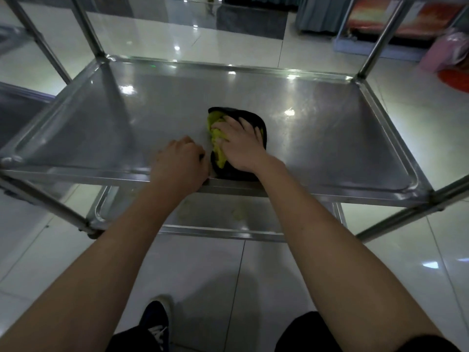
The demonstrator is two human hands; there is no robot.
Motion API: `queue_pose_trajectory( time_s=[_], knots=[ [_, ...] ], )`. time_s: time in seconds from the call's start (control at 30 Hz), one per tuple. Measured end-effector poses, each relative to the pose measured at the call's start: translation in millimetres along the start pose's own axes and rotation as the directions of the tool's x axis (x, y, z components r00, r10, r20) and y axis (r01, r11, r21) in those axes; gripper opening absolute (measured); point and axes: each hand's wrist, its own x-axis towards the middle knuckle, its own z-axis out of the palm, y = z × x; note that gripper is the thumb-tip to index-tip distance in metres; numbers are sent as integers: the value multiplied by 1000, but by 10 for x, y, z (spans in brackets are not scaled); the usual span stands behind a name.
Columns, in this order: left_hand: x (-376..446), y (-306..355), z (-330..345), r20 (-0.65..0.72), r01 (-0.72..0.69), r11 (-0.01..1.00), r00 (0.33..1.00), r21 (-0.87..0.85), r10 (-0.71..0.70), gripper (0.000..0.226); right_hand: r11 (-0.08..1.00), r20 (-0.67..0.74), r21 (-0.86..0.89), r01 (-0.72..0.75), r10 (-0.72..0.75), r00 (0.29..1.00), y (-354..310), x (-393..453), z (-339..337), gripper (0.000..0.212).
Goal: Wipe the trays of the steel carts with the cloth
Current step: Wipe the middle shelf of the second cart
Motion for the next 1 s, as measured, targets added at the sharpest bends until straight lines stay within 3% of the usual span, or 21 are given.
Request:
queue_pose_trajectory(
  time_s=[0.13,0.27,0.37,0.57,0.67,0.83,1.0],
  knots=[
    [73,290,7,9,-13,998,1000,54,13,37,996,-73,-7,-86,85,994,426,-174,-179,43],
    [140,833,139,36,-187,980,981,-59,190,29,985,-113,8,-175,174,978,931,-424,-421,44],
    [209,1179,263,91,-258,966,962,-15,259,30,970,-144,29,-242,244,959,1306,-675,-615,45],
    [276,1350,396,102,-234,971,968,40,229,32,928,-203,38,-370,369,907,2009,-1102,-950,46],
    [253,1362,442,118,-235,972,965,-20,236,32,879,-250,8,-477,464,850,2322,-1242,-1135,49],
    [232,1299,463,74,-255,965,963,-56,258,31,844,-252,-26,-536,513,821,2436,-1236,-1177,52],
    [148,1221,521,26,-306,952,951,-30,307,32,889,-189,-7,-457,448,874,2178,-1013,-1059,47]
  ],
)
